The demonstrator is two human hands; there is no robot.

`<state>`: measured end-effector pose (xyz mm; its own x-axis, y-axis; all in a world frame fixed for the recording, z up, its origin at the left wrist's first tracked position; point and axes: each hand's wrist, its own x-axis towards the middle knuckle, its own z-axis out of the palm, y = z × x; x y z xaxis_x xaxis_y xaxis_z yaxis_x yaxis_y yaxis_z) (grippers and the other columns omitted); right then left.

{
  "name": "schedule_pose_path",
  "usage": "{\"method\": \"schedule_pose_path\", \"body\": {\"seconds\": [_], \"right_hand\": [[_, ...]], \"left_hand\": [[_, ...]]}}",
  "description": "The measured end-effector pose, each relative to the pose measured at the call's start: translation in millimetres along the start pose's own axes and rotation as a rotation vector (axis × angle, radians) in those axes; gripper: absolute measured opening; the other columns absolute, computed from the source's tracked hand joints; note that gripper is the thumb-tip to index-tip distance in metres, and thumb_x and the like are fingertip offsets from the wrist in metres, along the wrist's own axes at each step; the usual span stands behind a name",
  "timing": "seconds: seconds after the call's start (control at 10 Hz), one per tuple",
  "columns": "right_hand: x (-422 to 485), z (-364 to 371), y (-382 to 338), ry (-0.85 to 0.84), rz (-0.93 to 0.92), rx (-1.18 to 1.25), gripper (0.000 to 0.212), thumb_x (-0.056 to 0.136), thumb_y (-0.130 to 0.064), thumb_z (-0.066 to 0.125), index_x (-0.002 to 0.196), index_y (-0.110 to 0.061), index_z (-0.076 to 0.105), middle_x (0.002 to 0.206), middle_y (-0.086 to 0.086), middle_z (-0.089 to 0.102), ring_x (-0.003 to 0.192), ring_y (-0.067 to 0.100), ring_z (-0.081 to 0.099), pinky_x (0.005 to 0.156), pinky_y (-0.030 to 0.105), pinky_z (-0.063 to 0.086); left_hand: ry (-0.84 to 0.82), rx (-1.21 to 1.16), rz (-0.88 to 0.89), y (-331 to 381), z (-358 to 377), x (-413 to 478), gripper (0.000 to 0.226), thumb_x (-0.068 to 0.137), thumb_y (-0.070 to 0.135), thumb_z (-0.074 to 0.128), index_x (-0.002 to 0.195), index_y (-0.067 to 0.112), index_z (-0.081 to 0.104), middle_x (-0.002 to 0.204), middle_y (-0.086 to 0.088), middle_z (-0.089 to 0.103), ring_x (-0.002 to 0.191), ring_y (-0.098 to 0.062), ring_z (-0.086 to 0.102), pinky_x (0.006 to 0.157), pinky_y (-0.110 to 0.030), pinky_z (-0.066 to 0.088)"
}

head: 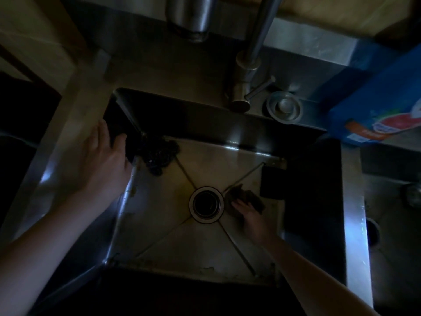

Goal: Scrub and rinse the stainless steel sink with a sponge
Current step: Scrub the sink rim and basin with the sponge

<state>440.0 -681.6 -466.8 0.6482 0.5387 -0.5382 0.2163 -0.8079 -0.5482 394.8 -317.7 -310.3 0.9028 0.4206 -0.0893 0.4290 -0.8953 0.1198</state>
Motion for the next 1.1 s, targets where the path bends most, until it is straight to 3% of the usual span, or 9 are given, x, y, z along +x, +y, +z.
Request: {"method": "schedule_pose_path", "body": {"seconds": [0.1, 0.3, 0.5, 0.6, 0.7, 0.8, 0.9, 1.0, 1.1], "right_hand": [[-14, -3, 12, 0.043, 0.158, -0.009, 0.066, 0.087, 0.01, 0.044, 0.147, -0.014, 0.031, 0.157, 0.007, 0.02, 0.146, 0.025, 0.017, 0.116, 0.03, 0.012], [3, -16, 13, 0.109, 0.283, 0.085, 0.07, 0.084, 0.019, 0.04, 0.146, -0.01, 0.029, 0.158, 0.01, 0.013, 0.146, 0.032, 0.013, 0.12, 0.038, 0.013], [42, -33, -6, 0.258, 0.294, -0.065, 0.073, 0.08, 0.015, 0.043, 0.147, -0.008, 0.025, 0.158, 0.012, 0.013, 0.144, 0.034, 0.015, 0.119, 0.033, 0.01], [38, -30, -8, 0.225, 0.239, -0.133, 0.066, 0.084, 0.015, 0.042, 0.144, -0.008, 0.032, 0.156, 0.013, 0.022, 0.142, 0.035, 0.02, 0.119, 0.036, 0.014], [20, -17, -15, 0.276, 0.257, 0.032, 0.049, 0.09, 0.006, 0.051, 0.137, -0.003, 0.043, 0.143, 0.019, 0.043, 0.116, 0.027, 0.051, 0.099, 0.031, 0.041], [-8, -5, -15, 0.211, 0.336, 0.333, 0.054, 0.094, -0.007, 0.053, 0.143, -0.003, 0.033, 0.133, 0.013, 0.047, 0.116, 0.029, 0.053, 0.094, 0.034, 0.046], [-28, -13, 2, 0.048, 0.17, -0.098, 0.047, 0.099, -0.022, 0.044, 0.145, -0.02, 0.035, 0.149, -0.004, 0.032, 0.141, 0.024, 0.027, 0.116, 0.042, 0.023], [-33, -25, 16, 0.079, 0.283, -0.087, 0.052, 0.094, 0.0, 0.043, 0.144, -0.012, 0.036, 0.148, 0.015, 0.037, 0.137, 0.034, 0.034, 0.112, 0.041, 0.029], [-20, -32, 14, 0.17, 0.436, 0.116, 0.058, 0.089, 0.008, 0.044, 0.144, -0.008, 0.035, 0.139, 0.023, 0.045, 0.127, 0.039, 0.044, 0.103, 0.038, 0.037]], "left_hand": [[-0.007, 0.0, -0.003, -1, 0, 0, 0.057, 0.073, 0.002, 0.066, 0.126, -0.005, 0.048, 0.143, -0.042, 0.021, 0.131, -0.053, 0.025, 0.107, -0.057, 0.026], [0.0, 0.016, 0.005, -1, -2, 0, 0.055, 0.075, 0.004, 0.064, 0.127, -0.005, 0.047, 0.144, -0.04, 0.019, 0.131, -0.051, 0.025, 0.108, -0.053, 0.024], [0.015, 0.025, 0.002, -2, 2, 0, 0.053, 0.074, 0.005, 0.064, 0.124, -0.004, 0.048, 0.145, -0.039, 0.019, 0.133, -0.049, 0.024, 0.108, -0.052, 0.025], [0.014, 0.02, 0.005, -2, 3, 0, 0.052, 0.072, 0.005, 0.065, 0.12, -0.005, 0.05, 0.143, -0.04, 0.021, 0.13, -0.052, 0.026, 0.106, -0.055, 0.026], [-0.001, 0.009, 0.005, -3, 3, -1, 0.051, 0.071, 0.004, 0.066, 0.118, -0.005, 0.051, 0.143, -0.04, 0.022, 0.13, -0.052, 0.027, 0.105, -0.056, 0.026], [-0.029, -0.01, 0.009, -6, 3, -3, 0.054, 0.072, 0.004, 0.066, 0.122, -0.004, 0.05, 0.146, -0.038, 0.018, 0.134, -0.05, 0.021, 0.107, -0.056, 0.023], [-0.062, -0.003, 0.05, -8, 5, -8, 0.053, 0.075, 0.006, 0.065, 0.125, -0.002, 0.049, 0.149, -0.035, 0.015, 0.137, -0.048, 0.017, 0.108, -0.057, 0.022], [-0.083, 0.033, 0.104, -8, 9, -18, 0.054, 0.075, 0.01, 0.066, 0.126, 0.001, 0.049, 0.149, -0.032, 0.019, 0.137, -0.046, 0.02, 0.106, -0.057, 0.025], [-0.107, 0.073, 0.141, -8, 12, -27, 0.054, 0.077, 0.014, 0.063, 0.128, 0.004, 0.049, 0.15, -0.028, 0.023, 0.137, -0.044, 0.023, 0.106, -0.055, 0.028]]}}
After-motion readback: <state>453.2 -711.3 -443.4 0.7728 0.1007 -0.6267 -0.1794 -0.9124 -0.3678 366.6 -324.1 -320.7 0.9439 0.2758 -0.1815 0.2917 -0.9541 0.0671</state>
